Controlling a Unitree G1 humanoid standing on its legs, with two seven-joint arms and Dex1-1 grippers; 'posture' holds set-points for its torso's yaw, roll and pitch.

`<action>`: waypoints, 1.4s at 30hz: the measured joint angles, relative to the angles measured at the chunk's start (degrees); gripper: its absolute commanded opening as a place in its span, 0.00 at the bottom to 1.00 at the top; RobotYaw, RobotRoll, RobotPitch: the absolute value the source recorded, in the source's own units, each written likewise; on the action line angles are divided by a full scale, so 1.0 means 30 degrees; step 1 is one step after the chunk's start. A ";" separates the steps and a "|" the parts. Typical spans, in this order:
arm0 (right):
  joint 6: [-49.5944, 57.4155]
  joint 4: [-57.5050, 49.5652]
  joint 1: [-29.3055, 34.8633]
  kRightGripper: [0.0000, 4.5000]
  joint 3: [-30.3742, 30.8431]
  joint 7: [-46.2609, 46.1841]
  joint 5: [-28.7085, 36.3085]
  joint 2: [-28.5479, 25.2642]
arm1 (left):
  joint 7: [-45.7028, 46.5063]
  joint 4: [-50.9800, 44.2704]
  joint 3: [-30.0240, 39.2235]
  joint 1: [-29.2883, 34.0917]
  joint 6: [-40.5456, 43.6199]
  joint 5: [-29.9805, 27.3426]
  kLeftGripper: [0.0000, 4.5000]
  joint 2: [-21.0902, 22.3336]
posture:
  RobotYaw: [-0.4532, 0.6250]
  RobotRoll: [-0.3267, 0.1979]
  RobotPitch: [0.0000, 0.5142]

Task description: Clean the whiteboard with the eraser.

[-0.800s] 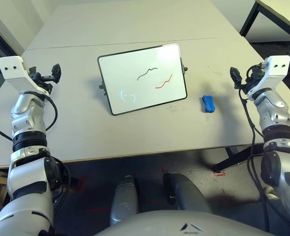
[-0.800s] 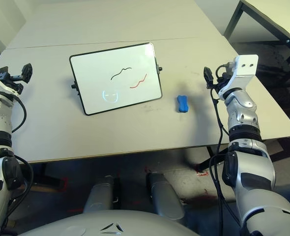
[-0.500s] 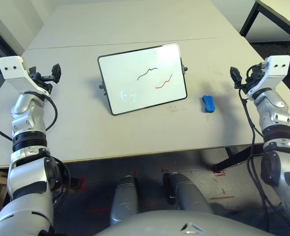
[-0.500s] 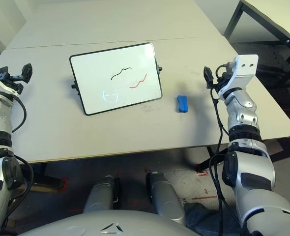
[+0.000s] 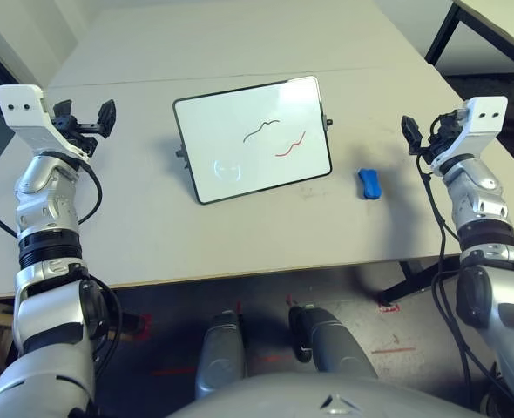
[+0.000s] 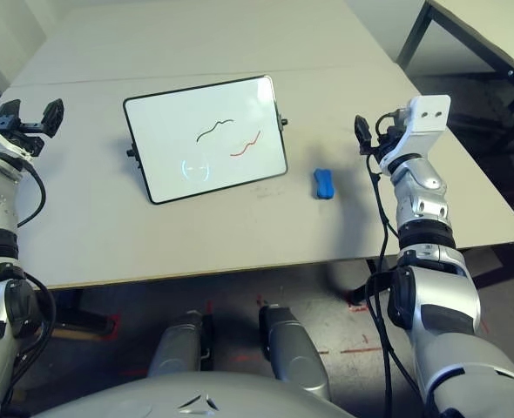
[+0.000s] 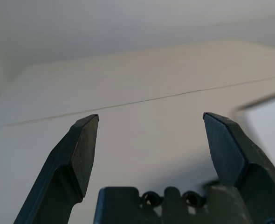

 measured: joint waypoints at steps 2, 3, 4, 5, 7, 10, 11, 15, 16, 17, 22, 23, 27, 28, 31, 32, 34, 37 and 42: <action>0.0028 -0.0297 0.0062 1.00 0.0023 -0.0006 -0.0001 -0.0036 | -0.0812 -0.2830 -0.0289 0.1307 0.1501 -0.1215 1.00 -0.0033 | 0.35 0.62 0.25; 0.0055 -0.0352 0.0077 1.00 0.0027 -0.0007 -0.0001 -0.0046 | -0.1031 -0.3712 -0.0287 0.1715 0.2015 -0.1572 1.00 -0.0008 | 0.35 0.62 0.25; 0.0123 -0.0455 0.0149 1.00 0.0029 -0.0011 0.0000 -0.0084 | -0.1240 -0.4831 -0.0293 0.2158 0.2621 -0.2014 1.00 0.0023 | 0.35 0.62 0.26; 0.0242 -0.0566 0.0211 1.00 0.0037 -0.0012 -0.0001 -0.0115 | -0.1419 -0.5879 -0.0299 0.2598 0.3146 -0.2412 1.00 0.0091 | 0.35 0.62 0.26; 0.0484 -0.0932 0.0397 1.00 0.0063 -0.0032 -0.0001 -0.0153 | -0.1754 -0.7602 -0.0329 0.3332 0.3932 -0.3004 1.00 0.0240 | 0.35 0.62 0.27; 0.1158 -0.1757 0.0703 1.00 0.0241 -0.0081 -0.0044 -0.0205 | -0.2063 -0.9273 -0.0572 0.4090 0.4609 -0.3341 1.00 0.0331 | 0.35 0.62 0.27; 0.1487 -0.2086 0.0768 1.00 0.0322 -0.0090 -0.0108 -0.0210 | -0.2130 -0.9718 -0.0757 0.4382 0.4713 -0.3333 1.00 0.0396 | 0.35 0.62 0.27; 0.3644 -0.3925 0.1080 1.00 0.0400 -0.0296 -0.0139 -0.0329 | -0.2782 -1.0834 -0.1859 0.5718 0.4870 -0.2850 1.00 0.1022 | 0.34 0.62 0.28; 0.4711 -0.4645 0.1217 1.00 0.0412 -0.0425 -0.0139 -0.0468 | -0.2918 -1.1035 -0.2152 0.5897 0.4867 -0.2629 1.00 0.1055 | 0.34 0.62 0.28; 0.5595 -0.5201 0.1318 1.00 0.0432 -0.0549 -0.0143 -0.0586 | -0.2981 -1.1107 -0.2394 0.5964 0.4856 -0.2508 1.00 0.1061 | 0.33 0.62 0.28; 1.2347 -0.9253 0.1428 1.00 0.1017 -0.0912 0.0185 -0.1276 | -0.3292 -1.1112 -0.3222 0.6038 0.4372 -0.1576 1.00 0.1061 | 0.31 0.62 0.27; 1.4464 -1.0197 0.1312 1.00 0.1350 -0.0968 0.0225 -0.1677 | -0.3365 -1.1109 -0.3440 0.6040 0.4205 -0.1323 1.00 0.1060 | 0.31 0.62 0.27; 2.0996 -1.2695 0.0538 1.00 0.2456 -0.0941 0.0409 -0.3004 | -0.3683 -1.1074 -0.4054 0.6050 0.3688 -0.0680 1.00 0.1048 | 0.30 0.62 0.27; 2.2670 -1.3273 0.0342 1.00 0.2811 -0.0814 0.0513 -0.3377 | -0.3704 -1.1064 -0.4101 0.6051 0.3576 -0.0583 1.00 0.1016 | 0.29 0.62 0.28; 2.6810 -1.4789 -0.0216 1.00 0.3365 -0.0434 0.1141 -0.4005 | -0.3774 -1.1023 -0.4285 0.6050 0.3392 -0.0362 1.00 0.0917 | 0.29 0.62 0.28; 2.7985 -1.5272 -0.0350 1.00 0.3479 -0.0291 0.1409 -0.4100 | -0.3784 -1.1014 -0.4424 0.6049 0.3327 -0.0327 1.00 0.0858 | 0.29 0.62 0.28; 3.0029 -1.6176 -0.0599 1.00 0.3635 -0.0176 0.1850 -0.4135 | -0.3802 -1.0952 -0.4649 0.6053 0.3176 -0.0246 1.00 0.0706 | 0.29 0.62 0.28; 3.2007 -1.7186 -0.0885 1.00 0.3736 -0.0183 0.2149 -0.4109 | -0.3807 -1.0815 -0.4794 0.6080 0.3039 -0.0076 1.00 0.0524 | 0.29 0.62 0.29; 3.2850 -1.8239 -0.0289 1.00 0.3386 -0.1012 0.2509 -0.2632 | -0.3787 -1.0517 -0.4978 0.6294 0.2890 0.0119 1.00 0.0206 | 0.29 0.62 0.29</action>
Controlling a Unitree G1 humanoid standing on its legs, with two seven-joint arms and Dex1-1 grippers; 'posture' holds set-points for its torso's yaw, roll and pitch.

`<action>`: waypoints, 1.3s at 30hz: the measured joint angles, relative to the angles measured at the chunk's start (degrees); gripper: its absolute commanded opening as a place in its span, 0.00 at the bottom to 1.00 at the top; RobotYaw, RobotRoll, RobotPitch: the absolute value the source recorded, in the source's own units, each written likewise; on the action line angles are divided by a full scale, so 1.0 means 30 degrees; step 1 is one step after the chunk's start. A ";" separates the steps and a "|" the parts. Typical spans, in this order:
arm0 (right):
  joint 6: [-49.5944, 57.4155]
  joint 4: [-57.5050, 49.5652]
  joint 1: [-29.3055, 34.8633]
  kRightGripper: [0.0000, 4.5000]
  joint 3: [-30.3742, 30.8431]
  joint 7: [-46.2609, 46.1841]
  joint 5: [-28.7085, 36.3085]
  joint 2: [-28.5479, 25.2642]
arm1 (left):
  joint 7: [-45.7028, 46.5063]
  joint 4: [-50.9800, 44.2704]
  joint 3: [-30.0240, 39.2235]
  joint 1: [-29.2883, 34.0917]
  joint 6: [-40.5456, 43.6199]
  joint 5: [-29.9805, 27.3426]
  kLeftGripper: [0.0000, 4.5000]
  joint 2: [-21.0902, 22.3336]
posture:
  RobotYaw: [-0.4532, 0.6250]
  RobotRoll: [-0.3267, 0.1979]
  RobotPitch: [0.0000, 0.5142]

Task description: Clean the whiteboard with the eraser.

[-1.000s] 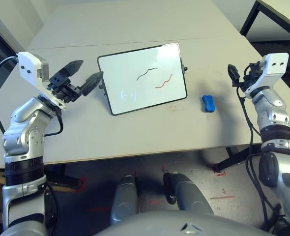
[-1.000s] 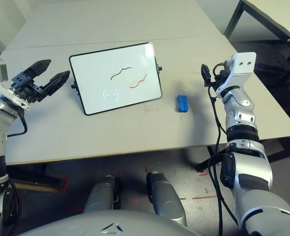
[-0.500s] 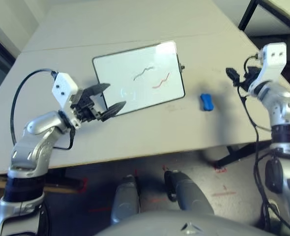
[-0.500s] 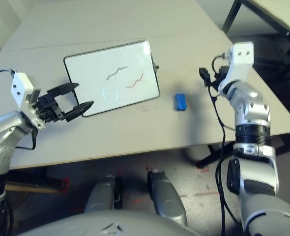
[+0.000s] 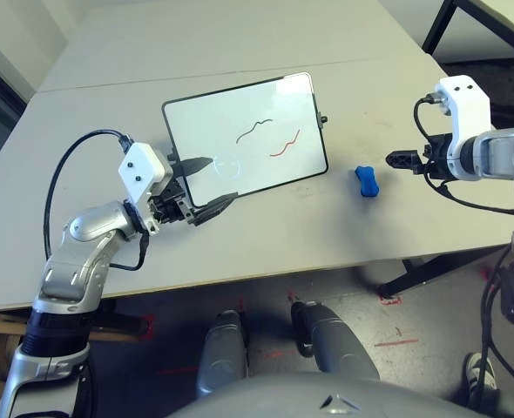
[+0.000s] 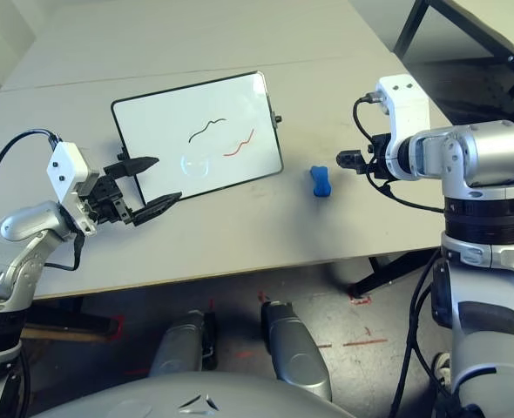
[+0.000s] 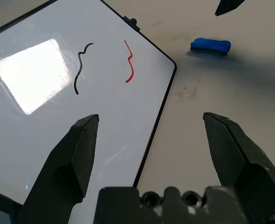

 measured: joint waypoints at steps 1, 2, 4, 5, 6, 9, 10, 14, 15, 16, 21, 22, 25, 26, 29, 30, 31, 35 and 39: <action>0.0003 -0.0022 0.0239 1.00 -0.0040 -0.0228 -0.0001 0.0381 | 0.0006 0.0012 -0.0011 0.0001 -0.0008 0.0022 1.00 -0.0033 | 0.29 0.62 0.30; 0.0004 -0.0023 0.0433 1.00 -0.0075 -0.0532 -0.0005 0.0829 | 0.0008 0.0019 -0.0013 0.0012 -0.0020 0.0048 1.00 -0.0049 | 0.29 0.62 0.30; 0.0005 -0.0024 0.0544 1.00 -0.0076 -0.0998 0.0003 0.1405 | 0.0010 0.0037 -0.0030 0.0014 -0.0052 0.0102 1.00 -0.0084 | 0.29 0.62 0.30; 0.0004 -0.0039 0.0544 1.00 -0.0087 -0.1177 0.0010 0.1603 | 0.0010 0.0039 -0.0035 0.0014 -0.0066 0.0121 1.00 -0.0091 | 0.30 0.62 0.31; 0.0004 -0.0059 0.0546 1.00 -0.0096 -0.1402 0.0022 0.1743 | 0.0011 0.0039 -0.0039 0.0015 -0.0075 0.0140 1.00 -0.0100 | 0.30 0.62 0.31; 0.0004 -0.0073 0.0549 1.00 -0.0200 -0.1877 0.0026 0.2110 | 0.0012 0.0038 -0.0046 0.0041 -0.0084 0.0162 1.00 -0.0107 | 0.30 0.62 0.31; 0.0004 -0.0073 0.0557 1.00 -0.0221 -0.2018 0.0025 0.2292 | 0.0012 0.0038 -0.0046 0.0048 -0.0090 0.0168 1.00 -0.0109 | 0.30 0.62 0.31; 0.0004 -0.0073 0.0709 1.00 -0.0217 -0.2468 0.0004 0.2753 | 0.0013 0.0039 -0.0069 0.0088 -0.0132 0.0196 1.00 -0.0130 | 0.31 0.62 0.31; 0.0005 -0.0073 0.0776 1.00 -0.0211 -0.2549 -0.0007 0.2841 | 0.0015 0.0039 -0.0070 0.0118 -0.0146 0.0199 1.00 -0.0133 | 0.31 0.62 0.31; 0.0005 -0.0073 0.0852 1.00 -0.0188 -0.2612 -0.0019 0.2879 | 0.0016 0.0038 -0.0071 0.0136 -0.0155 0.0203 1.00 -0.0142 | 0.31 0.62 0.31; 0.0004 -0.0073 0.1081 1.00 0.0148 -0.2956 -0.0361 0.2994 | 0.0031 0.0040 -0.0079 0.0168 -0.0329 0.0257 1.00 -0.0152 | 0.31 0.62 0.31; 0.0003 -0.0073 0.1119 1.00 0.0183 -0.3057 -0.0444 0.3031 | 0.0031 0.0043 -0.0088 0.0168 -0.0369 0.0272 1.00 -0.0158 | 0.31 0.62 0.31; -0.0014 -0.0110 0.1132 1.00 0.0206 -0.3169 -0.0716 0.3173 | 0.0030 0.0122 -0.0175 0.0170 -0.0498 0.0303 1.00 -0.0185 | 0.31 0.62 0.31; -0.0029 -0.0119 0.1132 1.00 0.0224 -0.3196 -0.0788 0.3228 | 0.0030 0.0156 -0.0190 0.0169 -0.0542 0.0313 1.00 -0.0191 | 0.31 0.62 0.31; -0.0085 -0.0133 0.1132 1.00 0.0388 -0.3284 -0.0867 0.3272 | 0.0029 0.0205 -0.0204 0.0168 -0.0713 0.0334 1.00 -0.0192 | 0.31 0.62 0.31; -0.0109 -0.0133 0.1132 1.00 0.0420 -0.3298 -0.0918 0.3276 | 0.0028 0.0214 -0.0215 0.0168 -0.0757 0.0337 1.00 -0.0192 | 0.31 0.62 0.31; -0.0138 -0.0134 0.1133 0.96 0.0492 -0.3298 -0.0979 0.3279 | 0.0028 0.0228 -0.0229 0.0168 -0.0790 0.0341 1.00 -0.0194 | 0.31 0.62 0.31; -0.0414 -0.0141 0.1229 0.69 0.0715 -0.3386 -0.1362 0.3262 | 0.0018 0.0261 -0.0390 0.0167 -0.0987 0.0398 1.00 -0.0198 | 0.31 0.62 0.31; -0.0882 -0.0193 0.1382 0.37 0.1051 -0.3352 -0.1531 0.3131 | 0.0000 0.0325 -0.0416 0.0167 -0.1123 0.0482 1.00 -0.0199 | 0.31 0.62 0.31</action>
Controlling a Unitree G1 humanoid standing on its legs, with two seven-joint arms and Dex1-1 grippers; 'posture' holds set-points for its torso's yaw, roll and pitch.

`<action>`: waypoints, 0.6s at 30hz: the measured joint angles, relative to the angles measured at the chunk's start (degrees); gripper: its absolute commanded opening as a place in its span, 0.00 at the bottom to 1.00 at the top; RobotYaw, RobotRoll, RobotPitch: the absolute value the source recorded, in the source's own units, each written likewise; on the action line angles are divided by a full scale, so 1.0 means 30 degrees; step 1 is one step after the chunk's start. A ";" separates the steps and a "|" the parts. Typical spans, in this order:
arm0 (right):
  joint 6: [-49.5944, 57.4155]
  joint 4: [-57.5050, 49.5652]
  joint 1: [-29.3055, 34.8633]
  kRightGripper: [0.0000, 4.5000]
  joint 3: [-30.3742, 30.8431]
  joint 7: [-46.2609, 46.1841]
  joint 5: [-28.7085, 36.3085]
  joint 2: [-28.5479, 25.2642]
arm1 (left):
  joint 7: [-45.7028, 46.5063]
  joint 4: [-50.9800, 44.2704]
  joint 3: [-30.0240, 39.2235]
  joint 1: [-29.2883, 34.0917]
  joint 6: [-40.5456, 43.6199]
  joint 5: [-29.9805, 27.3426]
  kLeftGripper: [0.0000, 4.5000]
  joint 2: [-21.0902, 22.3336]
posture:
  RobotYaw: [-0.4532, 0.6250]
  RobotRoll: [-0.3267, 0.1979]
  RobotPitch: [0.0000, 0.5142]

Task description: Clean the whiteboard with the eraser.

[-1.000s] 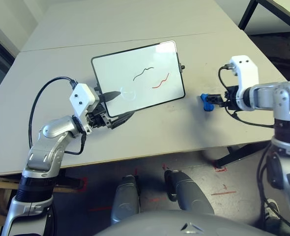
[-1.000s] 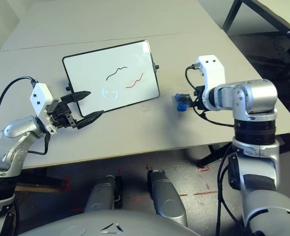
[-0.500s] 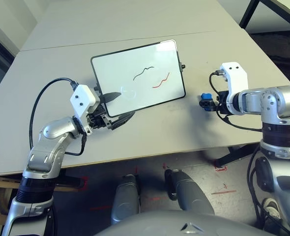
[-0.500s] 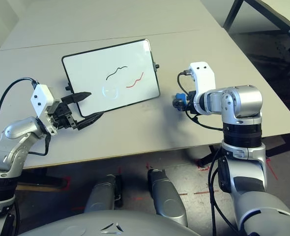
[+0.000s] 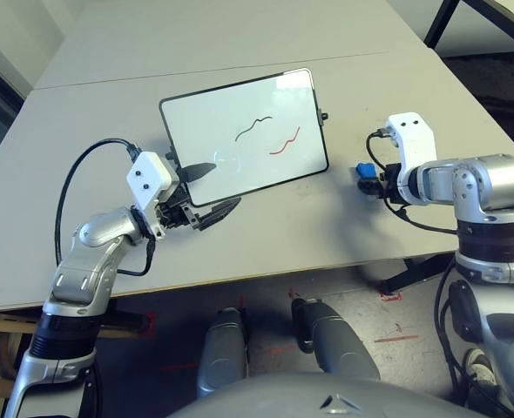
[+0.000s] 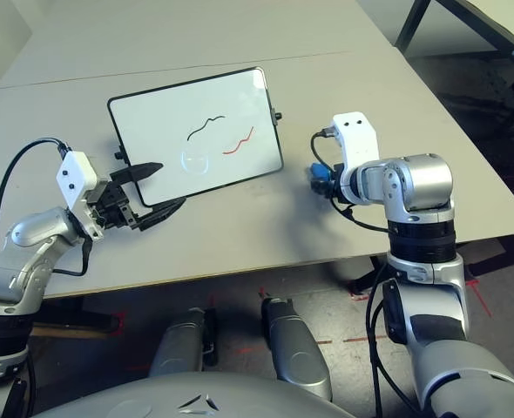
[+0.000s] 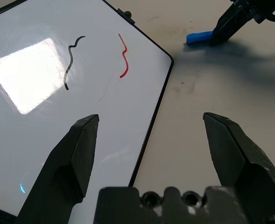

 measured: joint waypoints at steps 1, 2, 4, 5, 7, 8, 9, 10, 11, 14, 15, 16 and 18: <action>-0.0144 -0.0054 0.0060 0.30 0.0110 0.0047 -0.0004 -0.0038 | -0.0008 0.0045 -0.0009 0.0000 -0.0035 0.0029 1.00 0.0000 | 0.31 0.62 0.31; -0.0305 -0.0195 0.0147 0.21 0.0299 0.0123 -0.0013 -0.0108 | -0.0016 0.0093 -0.0019 0.0001 -0.0053 0.0066 1.00 0.0000 | 0.31 0.62 0.31; -0.0635 -0.0374 0.0287 0.12 0.0545 0.0310 -0.0013 -0.0293 | -0.0045 0.0227 -0.0040 0.0001 -0.0092 0.0098 1.00 0.0000 | 0.31 0.62 0.30; -0.0821 -0.0409 0.0336 0.08 0.0708 0.0406 -0.0018 -0.0390 | -0.0079 0.0342 -0.0047 0.0000 -0.0136 0.0116 1.00 0.0000 | 0.31 0.62 0.30; -0.1352 -0.0484 0.0434 0.07 0.1347 0.0756 -0.0020 -0.0783 | -0.0105 0.0540 -0.0081 -0.0001 -0.0235 0.0143 1.00 0.0000 | 0.31 0.62 0.30; -0.1695 -0.0529 0.0494 0.07 0.1699 0.1010 -0.0025 -0.0993 | -0.0113 0.0589 -0.0095 -0.0002 -0.0252 0.0167 1.00 0.0000 | 0.31 0.62 0.30; -0.2209 -0.0574 0.0532 0.07 0.2271 0.1336 -0.0029 -0.1336 | -0.0122 0.0620 -0.0112 -0.0010 -0.0267 0.0195 1.00 0.0000 | 0.31 0.62 0.30; -0.2797 -0.0602 0.0546 0.07 0.2845 0.1705 -0.0047 -0.1750 | -0.0136 0.0636 -0.0118 -0.0013 -0.0312 0.0218 1.00 0.0000 | 0.31 0.62 0.30; -0.3434 -0.0642 0.0546 0.07 0.3357 0.2045 -0.0154 -0.2101 | -0.0141 0.0657 -0.0120 -0.0017 -0.0356 0.0235 1.00 0.0000 | 0.31 0.62 0.30; -0.6229 -0.0973 0.0480 0.07 0.5487 0.3194 -0.1189 -0.3913 | -0.0162 0.0740 -0.0118 -0.0038 -0.0517 0.0281 1.00 0.0004 | 0.31 0.62 0.29; -0.7487 -0.1051 0.0320 0.07 0.6282 0.3578 -0.1752 -0.4552 | -0.0166 0.0804 -0.0118 -0.0051 -0.0580 0.0298 1.00 0.0007 | 0.31 0.62 0.29; -0.8117 -0.1119 0.0185 0.07 0.6571 0.3781 -0.2085 -0.4795 | -0.0169 0.0880 -0.0118 -0.0079 -0.0604 0.0310 1.00 0.0009 | 0.31 0.62 0.29; -1.0723 -0.1160 -0.0406 0.07 0.8179 0.4499 -0.3597 -0.5704 | -0.0178 0.1356 -0.0076 -0.0237 -0.0727 0.0340 1.00 0.0061 | 0.31 0.62 0.28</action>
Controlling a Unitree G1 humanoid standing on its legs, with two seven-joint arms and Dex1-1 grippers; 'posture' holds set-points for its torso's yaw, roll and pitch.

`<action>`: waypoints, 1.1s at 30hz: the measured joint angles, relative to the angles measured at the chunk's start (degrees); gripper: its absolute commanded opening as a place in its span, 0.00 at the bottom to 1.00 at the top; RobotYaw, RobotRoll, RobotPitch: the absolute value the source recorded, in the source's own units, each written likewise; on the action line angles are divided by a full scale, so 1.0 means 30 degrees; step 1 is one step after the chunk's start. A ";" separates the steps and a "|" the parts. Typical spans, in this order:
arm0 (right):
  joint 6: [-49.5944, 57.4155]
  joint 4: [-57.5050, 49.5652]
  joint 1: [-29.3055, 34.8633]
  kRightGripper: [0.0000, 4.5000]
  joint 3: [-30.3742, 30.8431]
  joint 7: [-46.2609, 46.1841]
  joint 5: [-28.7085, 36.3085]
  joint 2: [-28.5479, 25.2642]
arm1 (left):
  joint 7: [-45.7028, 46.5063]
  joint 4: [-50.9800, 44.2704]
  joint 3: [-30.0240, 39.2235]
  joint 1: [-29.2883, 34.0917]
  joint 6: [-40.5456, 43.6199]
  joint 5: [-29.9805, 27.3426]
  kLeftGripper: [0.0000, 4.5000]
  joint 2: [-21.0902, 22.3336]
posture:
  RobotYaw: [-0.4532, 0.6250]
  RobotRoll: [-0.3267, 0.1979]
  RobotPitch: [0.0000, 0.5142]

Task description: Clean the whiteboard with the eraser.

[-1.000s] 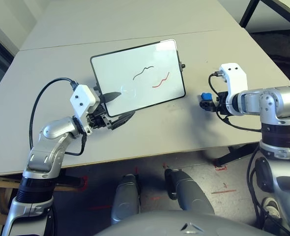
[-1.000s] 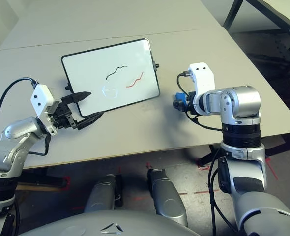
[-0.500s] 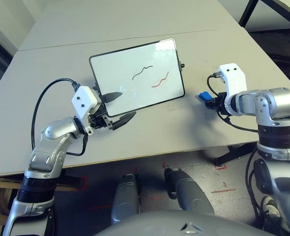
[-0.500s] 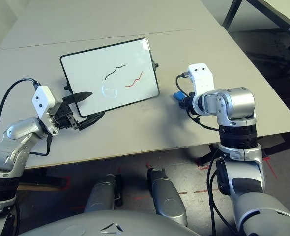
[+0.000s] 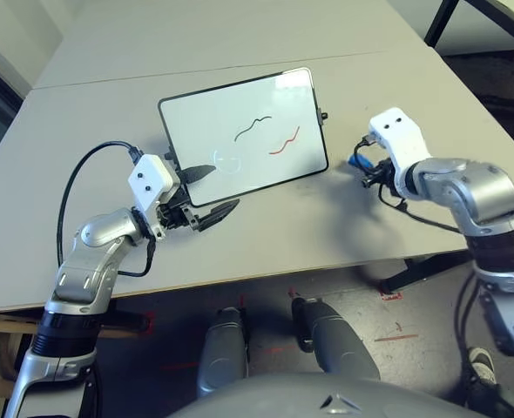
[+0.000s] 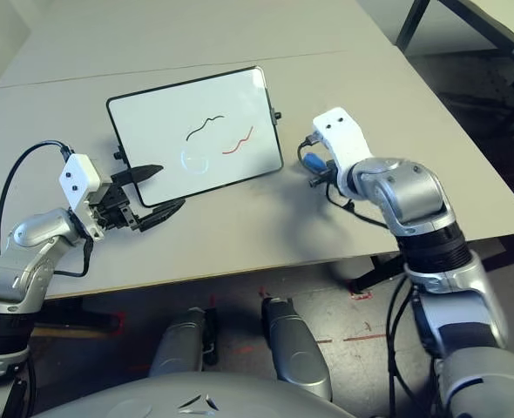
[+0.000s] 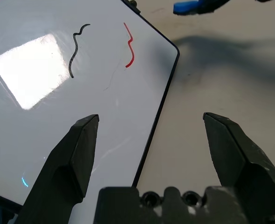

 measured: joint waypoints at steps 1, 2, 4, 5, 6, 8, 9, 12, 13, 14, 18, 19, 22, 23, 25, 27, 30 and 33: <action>-0.1413 0.0001 -0.0363 0.07 0.0684 0.0308 -0.0896 -0.0343 | 0.0002 0.0140 0.0064 -0.0036 -0.0020 0.0026 1.00 0.0029 | 0.31 0.62 0.28; -0.2642 0.0025 -0.0741 0.07 0.1095 0.0586 -0.1630 -0.0489 | 0.0002 0.0197 0.0134 -0.0079 -0.0049 0.0028 1.00 0.0059 | 0.31 0.62 0.28; -0.4802 0.0203 -0.1396 0.06 0.1701 0.1146 -0.2822 -0.0552 | 0.0000 0.0399 0.0191 -0.0385 -0.0074 0.0025 1.00 0.0116 | 0.31 0.62 0.27; -0.5538 0.0293 -0.1629 0.06 0.1900 0.1365 -0.3231 -0.0535 | 0.0001 0.0493 0.0264 -0.0538 -0.0075 0.0022 1.00 0.0140 | 0.31 0.62 0.27; -0.6426 0.0519 -0.1840 0.06 0.2068 0.1680 -0.3735 -0.0449 | 0.0002 0.0574 0.0377 -0.0655 -0.0086 0.0018 1.00 0.0214 | 0.31 0.62 0.27; -0.7683 0.1016 -0.2146 0.06 0.2347 0.2051 -0.4677 -0.0268 | 0.0002 0.0670 0.0601 -0.0697 -0.0093 0.0022 1.00 0.0266 | 0.31 0.62 0.26; -0.8513 0.1465 -0.2461 0.06 0.2723 0.2200 -0.5362 -0.0160 | 0.0002 0.0733 0.0686 -0.0707 -0.0093 0.0026 1.00 0.0291 | 0.32 0.62 0.25; -1.0973 0.2484 -0.3281 0.06 0.3269 0.2517 -0.7026 0.0499 | 0.0002 0.0776 0.0712 -0.0766 -0.0103 0.0041 1.00 0.0323 | 0.32 0.62 0.24; -1.1557 0.2736 -0.3438 0.06 0.3415 0.2582 -0.7432 0.0626 | 0.0001 0.0775 0.0710 -0.0781 -0.0106 0.0045 1.00 0.0322 | 0.32 0.62 0.24; -1.2088 0.3052 -0.3509 0.06 0.3468 0.2599 -0.7851 0.0781 | 0.0006 0.0776 0.0710 -0.0783 -0.0108 0.0054 1.00 0.0322 | 0.32 0.62 0.23; -1.3772 0.4553 -0.3541 0.06 0.3561 0.2615 -0.9412 0.1522 | 0.0019 0.0784 0.0716 -0.0791 -0.0118 0.0114 1.00 0.0323 | 0.33 0.62 0.23; -1.4120 0.4854 -0.3557 0.06 0.3561 0.2614 -0.9758 0.1706 | 0.0025 0.0789 0.0717 -0.0793 -0.0118 0.0123 1.00 0.0322 | 0.33 0.62 0.23; -1.5289 0.5835 -0.3608 0.06 0.3579 0.2565 -1.0943 0.2136 | 0.0035 0.0785 0.0732 -0.0822 -0.0118 0.0123 1.00 0.0323 | 0.34 0.62 0.23; -1.5562 0.6090 -0.3606 0.06 0.3579 0.2523 -1.1286 0.2194 | 0.0037 0.0785 0.0767 -0.0824 -0.0118 0.0120 1.00 0.0324 | 0.34 0.62 0.23; -1.6054 0.6577 -0.3601 0.06 0.3575 0.2352 -1.1830 0.2319 | 0.0039 0.0785 0.0910 -0.0825 -0.0118 0.0114 1.00 0.0345 | 0.34 0.62 0.23; -1.6495 0.6911 -0.3509 0.06 0.3536 0.2185 -1.2277 0.2431 | 0.0044 0.0784 0.1058 -0.0825 -0.0118 0.0114 1.00 0.0395 | 0.34 0.62 0.23; -1.6919 0.7359 -0.3320 0.06 0.3472 0.1984 -1.2786 0.2605 | 0.0044 0.0778 0.1073 -0.0824 -0.0117 0.0112 1.00 0.0427 | 0.34 0.62 0.23; -1.7253 0.7760 -0.2866 0.06 0.3451 0.1731 -1.3206 0.2760 | 0.0046 0.0770 0.1087 -0.0824 -0.0096 0.0111 1.00 0.0488 | 0.34 0.62 0.24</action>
